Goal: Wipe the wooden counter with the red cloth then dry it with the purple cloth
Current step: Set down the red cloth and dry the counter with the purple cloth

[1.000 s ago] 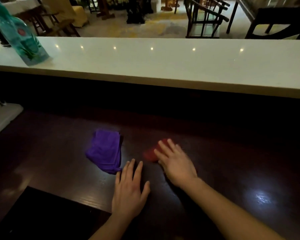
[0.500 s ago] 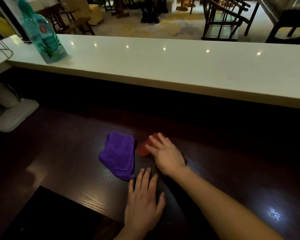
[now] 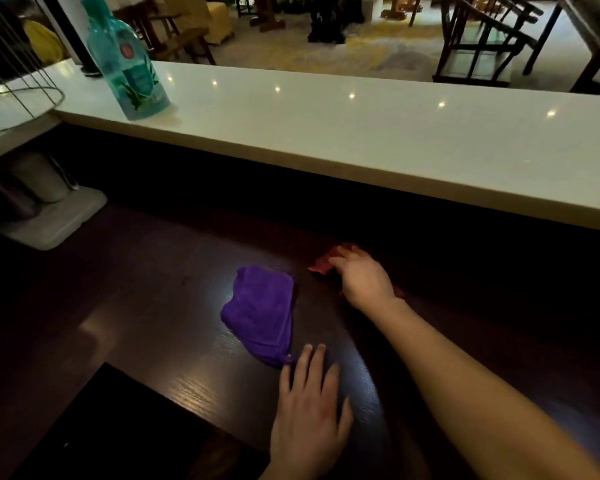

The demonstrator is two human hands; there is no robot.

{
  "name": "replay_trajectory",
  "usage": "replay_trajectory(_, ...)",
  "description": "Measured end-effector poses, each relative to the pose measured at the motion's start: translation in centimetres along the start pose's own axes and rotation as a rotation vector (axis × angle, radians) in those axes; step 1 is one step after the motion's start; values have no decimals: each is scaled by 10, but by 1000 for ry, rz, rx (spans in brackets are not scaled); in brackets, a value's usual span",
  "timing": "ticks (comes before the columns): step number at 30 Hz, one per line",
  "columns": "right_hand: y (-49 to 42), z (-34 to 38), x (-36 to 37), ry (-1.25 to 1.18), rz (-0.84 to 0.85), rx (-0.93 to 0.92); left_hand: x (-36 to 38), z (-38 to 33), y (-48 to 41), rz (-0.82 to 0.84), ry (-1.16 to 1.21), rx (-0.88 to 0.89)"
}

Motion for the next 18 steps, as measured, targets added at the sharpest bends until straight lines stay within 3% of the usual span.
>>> replay_trajectory(3,4,28,1,77,-47,23,1,1,0,4,25,3)
replay_trajectory(5,11,77,-2,-60,-112,-95,0,1,-1,-20,14,15)
replay_trajectory(7,22,131,12,-239,-18,-236,-1,-1,1,-36,-12,65)
replay_trajectory(9,35,167,39,-197,171,-312,-4,-4,2,-33,-35,138)
replay_trajectory(11,39,170,48,-122,205,-320,-8,-8,1,-52,-44,184)
replay_trajectory(15,34,138,5,-297,0,-232,-14,-5,-2,-126,44,111)
replay_trajectory(18,41,70,-51,-498,-271,10,-12,-1,2,-134,83,50)
Point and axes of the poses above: each hand's wrist, its own y-axis away from the middle knuckle, its own x-axis out of the palm, z = x × y, the point moved 10 cm from there along -y, towards the middle knuckle, and after that the axes turned 14 degrees about -z, right-handed, at the moved point
